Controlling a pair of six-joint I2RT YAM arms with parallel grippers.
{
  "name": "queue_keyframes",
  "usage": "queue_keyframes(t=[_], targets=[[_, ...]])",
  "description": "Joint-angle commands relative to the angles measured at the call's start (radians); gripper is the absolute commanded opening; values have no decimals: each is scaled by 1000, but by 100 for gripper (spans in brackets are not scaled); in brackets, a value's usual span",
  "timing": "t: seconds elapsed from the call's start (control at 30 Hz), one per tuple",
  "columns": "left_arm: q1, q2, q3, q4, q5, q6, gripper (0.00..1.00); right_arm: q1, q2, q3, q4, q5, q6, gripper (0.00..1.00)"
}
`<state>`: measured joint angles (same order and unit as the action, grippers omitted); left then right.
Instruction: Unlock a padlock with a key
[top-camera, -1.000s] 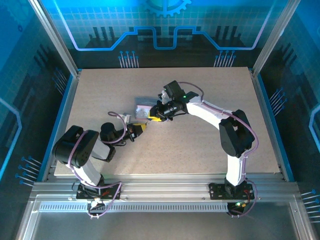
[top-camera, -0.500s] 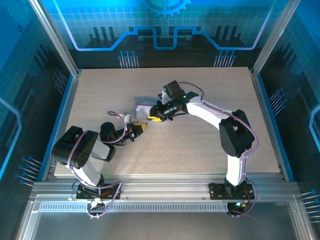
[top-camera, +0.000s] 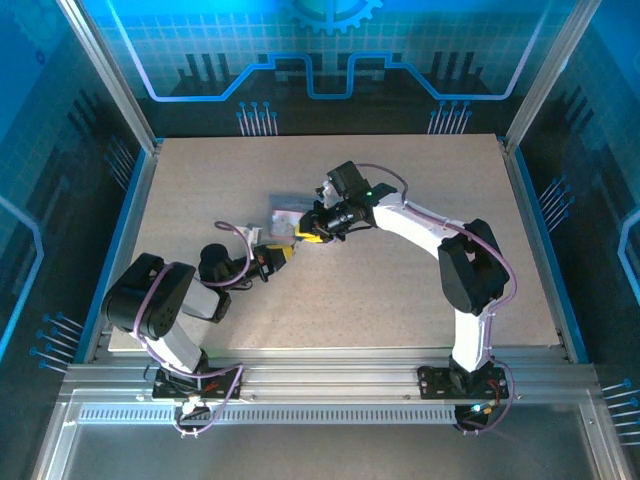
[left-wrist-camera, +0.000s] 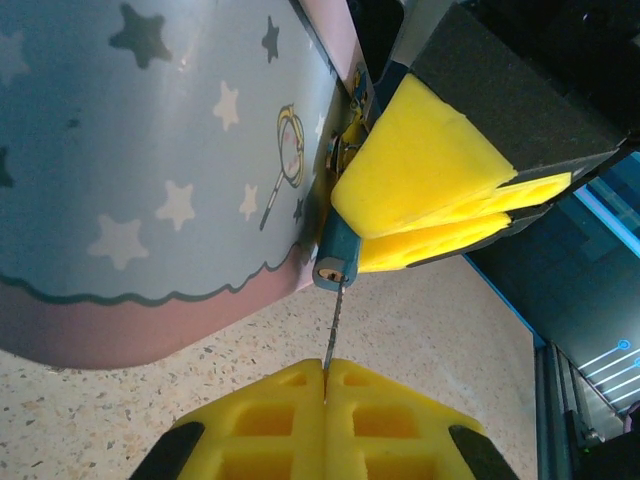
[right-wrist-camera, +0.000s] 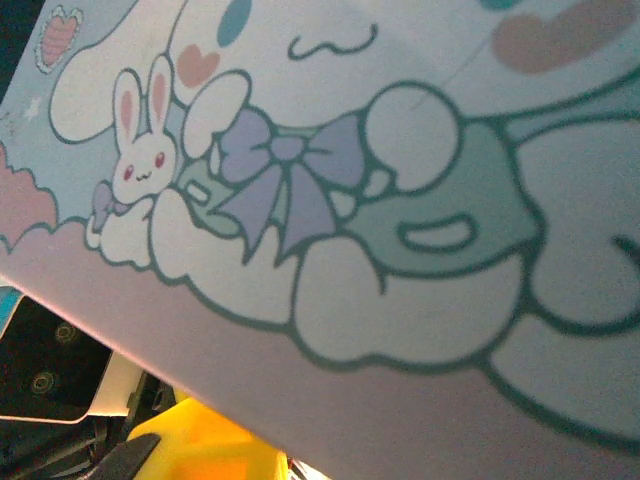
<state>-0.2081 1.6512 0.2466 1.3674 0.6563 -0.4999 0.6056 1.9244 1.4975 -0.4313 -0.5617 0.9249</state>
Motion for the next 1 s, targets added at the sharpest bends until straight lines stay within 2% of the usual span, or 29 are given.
queue_keyframes(t=[0.0,0.97], targets=[[6,15,26,32,34,-13,0,-8,-44,-8,51,-44,-6,0],[16,48,57,32,69,-66,0,-21,-74,-59,106,-99,-29,0]])
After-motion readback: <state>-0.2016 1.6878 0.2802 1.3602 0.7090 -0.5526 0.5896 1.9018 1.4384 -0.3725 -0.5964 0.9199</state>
